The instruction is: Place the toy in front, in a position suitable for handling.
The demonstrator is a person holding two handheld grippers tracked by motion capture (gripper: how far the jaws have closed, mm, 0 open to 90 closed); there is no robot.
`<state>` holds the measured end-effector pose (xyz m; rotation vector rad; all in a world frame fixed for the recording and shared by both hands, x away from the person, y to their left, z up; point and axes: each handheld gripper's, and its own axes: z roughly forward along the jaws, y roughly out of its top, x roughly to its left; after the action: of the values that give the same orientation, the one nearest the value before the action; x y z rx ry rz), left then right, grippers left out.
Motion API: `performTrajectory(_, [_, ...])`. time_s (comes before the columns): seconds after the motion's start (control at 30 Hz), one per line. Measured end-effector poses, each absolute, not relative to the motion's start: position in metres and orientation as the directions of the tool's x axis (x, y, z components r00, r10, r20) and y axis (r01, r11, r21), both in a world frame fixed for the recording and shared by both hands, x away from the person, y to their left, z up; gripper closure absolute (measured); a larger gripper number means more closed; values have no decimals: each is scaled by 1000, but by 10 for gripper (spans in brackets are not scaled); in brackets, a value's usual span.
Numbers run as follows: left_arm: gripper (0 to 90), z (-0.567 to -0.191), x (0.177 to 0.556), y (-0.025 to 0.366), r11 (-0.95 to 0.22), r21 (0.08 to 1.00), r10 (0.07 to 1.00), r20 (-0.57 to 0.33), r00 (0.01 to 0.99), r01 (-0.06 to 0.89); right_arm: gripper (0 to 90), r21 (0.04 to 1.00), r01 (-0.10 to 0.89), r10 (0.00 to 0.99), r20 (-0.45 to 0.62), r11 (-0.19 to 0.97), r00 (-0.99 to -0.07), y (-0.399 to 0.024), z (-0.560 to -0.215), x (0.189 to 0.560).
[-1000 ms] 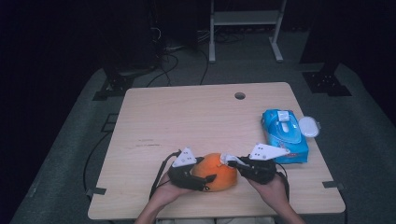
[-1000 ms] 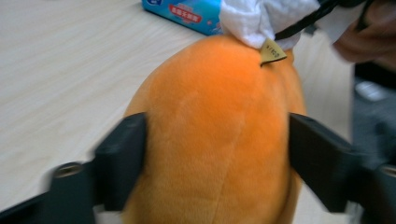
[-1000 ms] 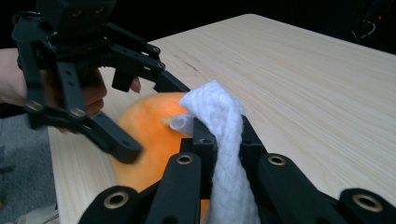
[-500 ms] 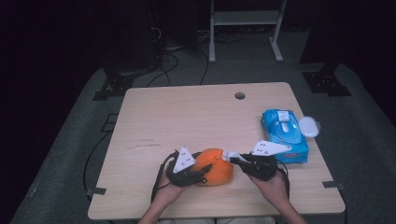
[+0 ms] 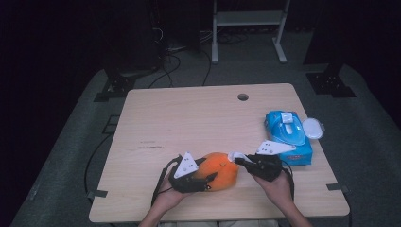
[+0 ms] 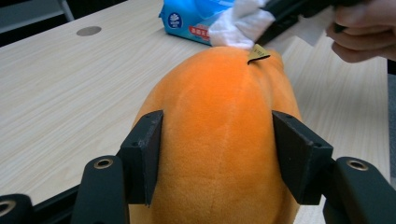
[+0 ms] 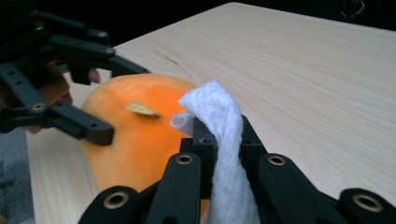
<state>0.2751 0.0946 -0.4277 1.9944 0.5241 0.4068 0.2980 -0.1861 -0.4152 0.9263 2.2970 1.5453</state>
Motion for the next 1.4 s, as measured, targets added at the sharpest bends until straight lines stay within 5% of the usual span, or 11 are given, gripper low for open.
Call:
performTrajectory(0.23, [353, -426, 274, 94, -419, 888, 519, 64, 853, 189, 822, 910, 307, 544, 115, 277, -831, -168, -406, 286])
performTrajectory(0.4, [158, -428, 285, 99, -340, 885, 577, -72, 813, 320, 822, 899, 353, 566, 154, 261, -810, -179, -412, 292])
performTrajectory(0.47, [190, -432, 287, 99, -351, 875, 564, -88, 821, 335, 821, 900, 349, 555, 155, 263, -817, -176, -410, 290])
performTrajectory(0.57, [373, -427, 281, 95, -412, 882, 562, 48, 826, 229, 821, 909, 315, 519, 137, 272, -844, -166, -404, 286])
performTrajectory(0.63, [414, -422, 275, 89, -437, 884, 554, 120, 824, 165, 821, 919, 283, 496, 117, 274, -861, -159, -398, 283])
performTrajectory(0.77, [400, -418, 271, 83, -459, 881, 521, 159, 839, 118, 822, 922, 276, 514, 103, 272, -852, -163, -395, 286])
performTrajectory(0.97, [132, -427, 289, 100, -324, 889, 574, -87, 814, 323, 822, 900, 335, 559, 130, 281, -819, -181, -412, 293])
performTrajectory(1.0, [171, -429, 290, 101, -316, 885, 570, -112, 814, 343, 822, 901, 329, 556, 127, 281, -822, -180, -410, 292])
performTrajectory(1.13, [363, -424, 280, 91, -384, 893, 550, 17, 835, 236, 822, 916, 271, 509, 89, 296, -856, -161, -398, 281])
performTrajectory(1.27, [361, -421, 272, 86, -403, 900, 514, 74, 854, 164, 822, 914, 238, 497, 48, 327, -866, -153, -391, 277])
performTrajectory(1.4, [237, -426, 280, 93, -317, 914, 527, -51, 848, 252, 822, 906, 283, 529, 80, 315, -845, -170, -396, 281])
